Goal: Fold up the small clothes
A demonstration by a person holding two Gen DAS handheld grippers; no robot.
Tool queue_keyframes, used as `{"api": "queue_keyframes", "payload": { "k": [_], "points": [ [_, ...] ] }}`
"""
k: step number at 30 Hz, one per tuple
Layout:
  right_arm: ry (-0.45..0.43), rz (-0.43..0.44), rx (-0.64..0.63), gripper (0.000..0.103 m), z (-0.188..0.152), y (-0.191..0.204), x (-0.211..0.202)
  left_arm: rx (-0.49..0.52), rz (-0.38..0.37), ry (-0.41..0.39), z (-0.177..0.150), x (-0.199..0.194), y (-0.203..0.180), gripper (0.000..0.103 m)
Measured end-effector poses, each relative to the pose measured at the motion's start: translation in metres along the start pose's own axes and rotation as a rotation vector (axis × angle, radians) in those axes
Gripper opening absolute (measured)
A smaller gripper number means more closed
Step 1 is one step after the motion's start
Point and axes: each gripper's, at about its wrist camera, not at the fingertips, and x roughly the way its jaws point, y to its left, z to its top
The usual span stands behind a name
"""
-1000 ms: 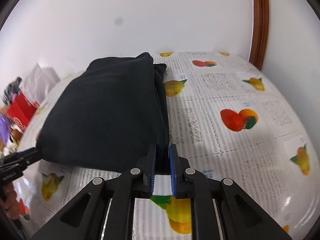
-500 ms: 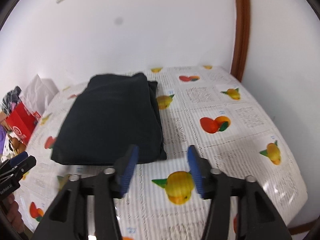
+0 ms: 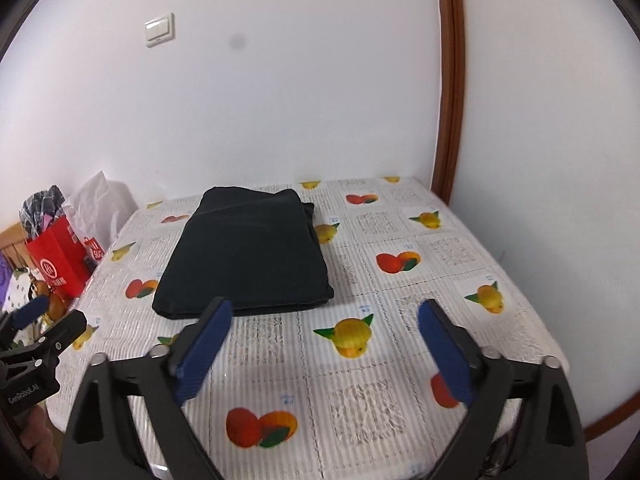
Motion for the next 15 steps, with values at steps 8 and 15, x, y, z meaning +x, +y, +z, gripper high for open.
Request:
{"api": "queue_keyframes", "payload": {
  "k": [8, 15],
  "points": [
    [-0.011, -0.028, -0.018, 0.103, -0.015, 0.002, -0.029, 0.014, 0.017, -0.036, -0.013, -0.03, 0.001, 0.096],
    [0.0, -0.037, -0.023, 0.103, -0.019, 0.002, -0.036, 0.014, 0.022, -0.04, -0.017, -0.034, 0.002, 0.096]
  ]
}}
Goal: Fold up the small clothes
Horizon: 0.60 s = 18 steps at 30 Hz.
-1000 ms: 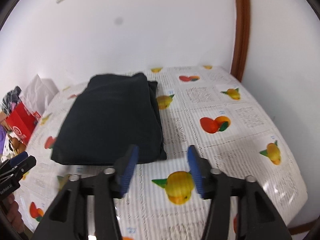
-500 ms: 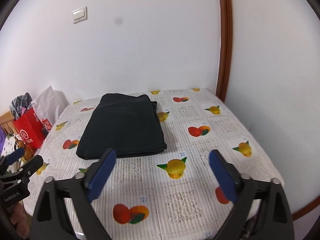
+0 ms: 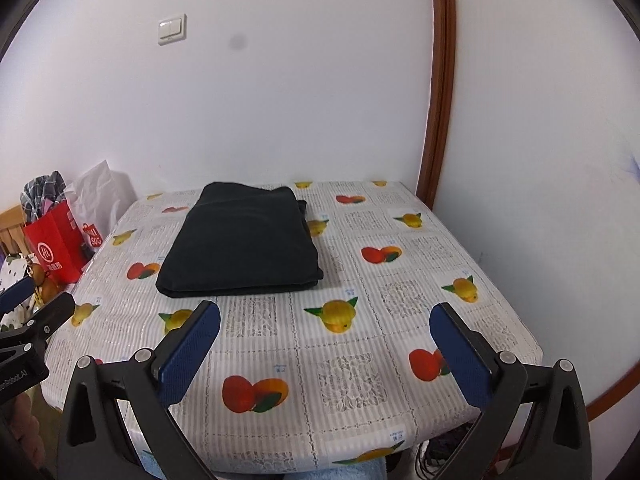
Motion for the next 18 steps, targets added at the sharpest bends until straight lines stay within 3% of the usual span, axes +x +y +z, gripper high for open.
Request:
{"api": "queue_keyframes", "payload": {
  "k": [18],
  "points": [
    [-0.015, -0.006, 0.021, 0.103, -0.005, -0.007, -0.012, 0.0, -0.001, 0.012, -0.002, -0.002, -0.001, 0.096]
  ]
}}
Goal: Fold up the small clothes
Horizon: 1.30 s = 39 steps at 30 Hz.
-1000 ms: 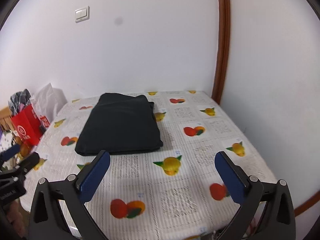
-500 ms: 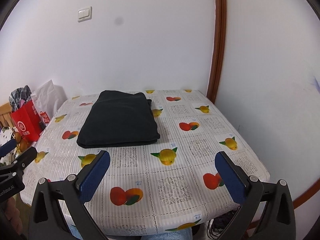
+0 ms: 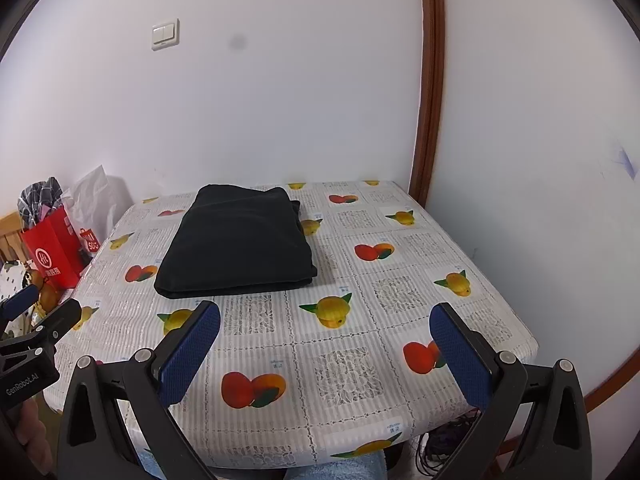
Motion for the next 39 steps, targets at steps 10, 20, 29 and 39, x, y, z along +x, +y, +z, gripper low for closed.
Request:
{"api": "queue_keyframes", "payload": {
  "k": [10, 20, 29, 39],
  "points": [
    [-0.008, 0.0, -0.003, 0.103, 0.0002, 0.0007, -0.0035, 0.002, 0.0, 0.001, -0.0001, -0.0008, 0.0006, 0.096],
    [-0.005, -0.003, -0.004, 0.103, -0.0003, -0.0011, -0.0037, 0.0, 0.003, 0.001, -0.0003, -0.0023, 0.0015, 0.096],
    [-0.003, -0.006, -0.004, 0.103, -0.0009, -0.0018, -0.0033, -0.002, 0.001, 0.005, -0.0003, -0.0026, 0.002, 0.096],
    [-0.001, -0.008, -0.005, 0.103, -0.0009, -0.0041, -0.0029, -0.003, 0.0, 0.008, -0.0001, -0.0029, 0.0034, 0.096]
  ]
}}
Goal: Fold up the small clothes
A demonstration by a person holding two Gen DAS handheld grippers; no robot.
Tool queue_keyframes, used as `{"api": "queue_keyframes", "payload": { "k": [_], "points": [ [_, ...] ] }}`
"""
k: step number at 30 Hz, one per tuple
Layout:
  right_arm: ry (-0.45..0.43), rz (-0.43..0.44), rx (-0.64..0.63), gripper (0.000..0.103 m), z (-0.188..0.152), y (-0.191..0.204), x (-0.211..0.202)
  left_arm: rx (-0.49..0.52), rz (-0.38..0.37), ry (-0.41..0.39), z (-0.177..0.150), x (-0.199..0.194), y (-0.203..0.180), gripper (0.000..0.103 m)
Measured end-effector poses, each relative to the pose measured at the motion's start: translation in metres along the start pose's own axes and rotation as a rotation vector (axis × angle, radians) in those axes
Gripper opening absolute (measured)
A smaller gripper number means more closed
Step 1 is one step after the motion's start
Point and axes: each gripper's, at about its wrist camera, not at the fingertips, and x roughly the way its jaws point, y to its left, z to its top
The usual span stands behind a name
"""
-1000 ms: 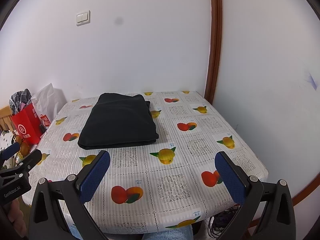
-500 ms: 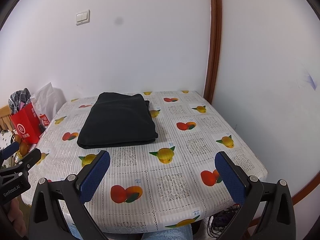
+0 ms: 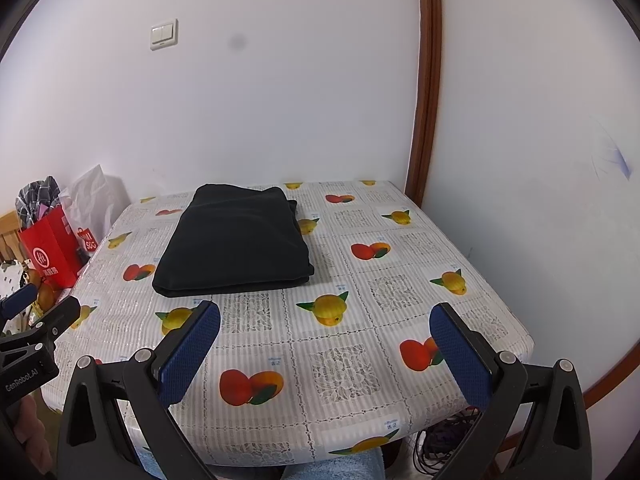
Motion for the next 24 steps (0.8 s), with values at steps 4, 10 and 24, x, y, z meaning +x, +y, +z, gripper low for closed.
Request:
{"api": "queue_keyframes", "payload": {
  "k": [4, 10, 24],
  "points": [
    [0.0, -0.002, -0.002, 0.103, -0.0001, -0.0002, 0.0, -0.001, 0.0, 0.0, -0.0003, 0.0001, -0.0002, 0.096],
    [0.0, -0.004, -0.003, 0.103, -0.0001, -0.0003, 0.0, -0.001, 0.001, 0.001, -0.0003, 0.0002, 0.0002, 0.096],
    [-0.003, 0.009, -0.01, 0.103, 0.0031, 0.0014, 0.0019, -0.007, 0.021, 0.002, 0.0016, 0.0002, 0.0032, 0.096]
  ]
}}
